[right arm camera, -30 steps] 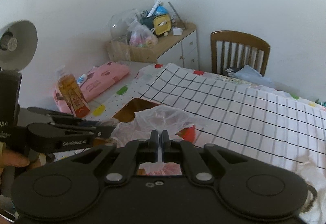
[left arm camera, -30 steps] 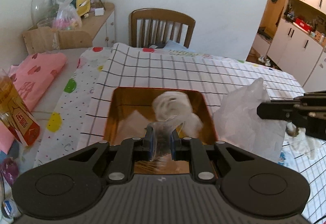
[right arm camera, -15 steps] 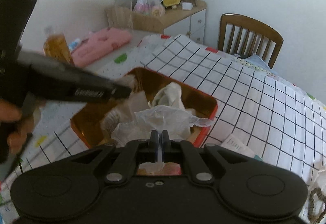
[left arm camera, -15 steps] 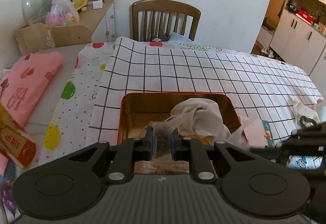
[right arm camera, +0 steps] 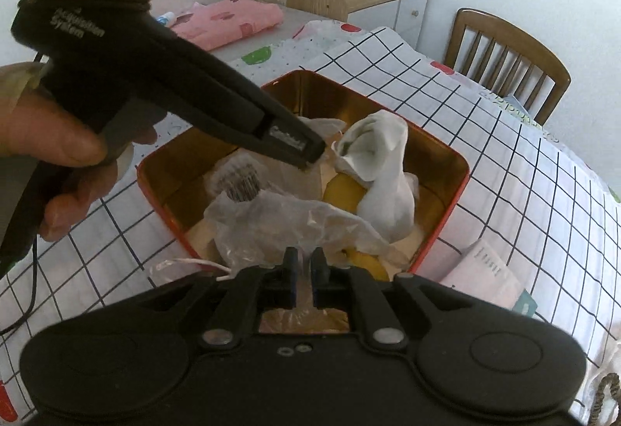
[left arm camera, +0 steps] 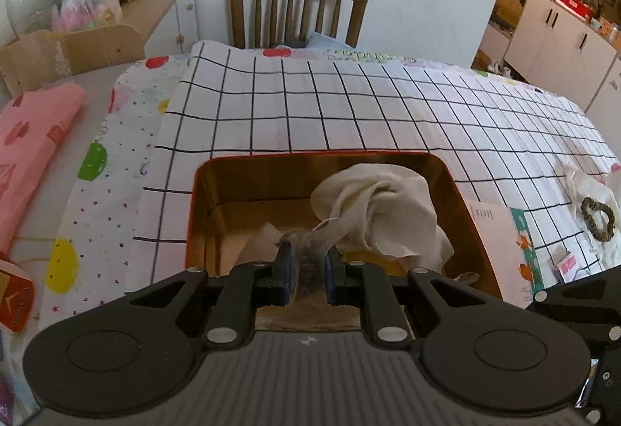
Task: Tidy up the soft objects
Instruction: 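Lower the tea bag and plastic bag into the tin and open both grippers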
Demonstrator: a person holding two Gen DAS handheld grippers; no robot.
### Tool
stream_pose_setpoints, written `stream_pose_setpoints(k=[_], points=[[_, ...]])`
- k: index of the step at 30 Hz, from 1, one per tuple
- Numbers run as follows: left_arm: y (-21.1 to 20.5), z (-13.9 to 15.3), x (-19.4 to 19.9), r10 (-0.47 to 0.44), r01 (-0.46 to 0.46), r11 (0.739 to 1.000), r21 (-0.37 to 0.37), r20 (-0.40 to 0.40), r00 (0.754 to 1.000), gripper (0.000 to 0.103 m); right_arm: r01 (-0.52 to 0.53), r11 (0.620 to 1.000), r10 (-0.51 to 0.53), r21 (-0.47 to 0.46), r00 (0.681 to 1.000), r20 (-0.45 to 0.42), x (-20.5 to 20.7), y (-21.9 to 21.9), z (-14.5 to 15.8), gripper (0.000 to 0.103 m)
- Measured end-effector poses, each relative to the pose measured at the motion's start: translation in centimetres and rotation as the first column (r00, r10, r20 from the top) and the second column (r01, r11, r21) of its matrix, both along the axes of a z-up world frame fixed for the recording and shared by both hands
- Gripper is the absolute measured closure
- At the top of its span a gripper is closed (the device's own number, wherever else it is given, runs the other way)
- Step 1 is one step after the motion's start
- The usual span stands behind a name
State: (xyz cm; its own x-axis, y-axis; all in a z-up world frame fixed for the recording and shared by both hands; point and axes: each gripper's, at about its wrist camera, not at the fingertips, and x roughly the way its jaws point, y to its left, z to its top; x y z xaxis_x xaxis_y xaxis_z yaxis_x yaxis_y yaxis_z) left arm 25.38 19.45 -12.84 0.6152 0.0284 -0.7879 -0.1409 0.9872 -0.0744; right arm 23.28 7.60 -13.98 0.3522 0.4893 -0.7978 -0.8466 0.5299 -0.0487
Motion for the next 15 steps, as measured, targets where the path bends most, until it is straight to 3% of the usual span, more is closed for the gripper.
stream_pose_setpoints(k=[8, 15], points=[[-0.1, -0.5, 0.3, -0.009, 0.009, 1.000, 0.010, -0.019, 1.000, 0.087, -0.016, 1.000, 0.016, 0.005, 0.999, 0.029, -0.7, -0.3, 0.3, 0.082], [-0.3, -0.5, 0.3, -0.013, 0.013, 1.000, 0.000, -0.022, 1.000, 0.074, -0.022, 0.999, 0.021, 0.024, 0.999, 0.034, -1.2, -0.7, 1.0, 0.068]])
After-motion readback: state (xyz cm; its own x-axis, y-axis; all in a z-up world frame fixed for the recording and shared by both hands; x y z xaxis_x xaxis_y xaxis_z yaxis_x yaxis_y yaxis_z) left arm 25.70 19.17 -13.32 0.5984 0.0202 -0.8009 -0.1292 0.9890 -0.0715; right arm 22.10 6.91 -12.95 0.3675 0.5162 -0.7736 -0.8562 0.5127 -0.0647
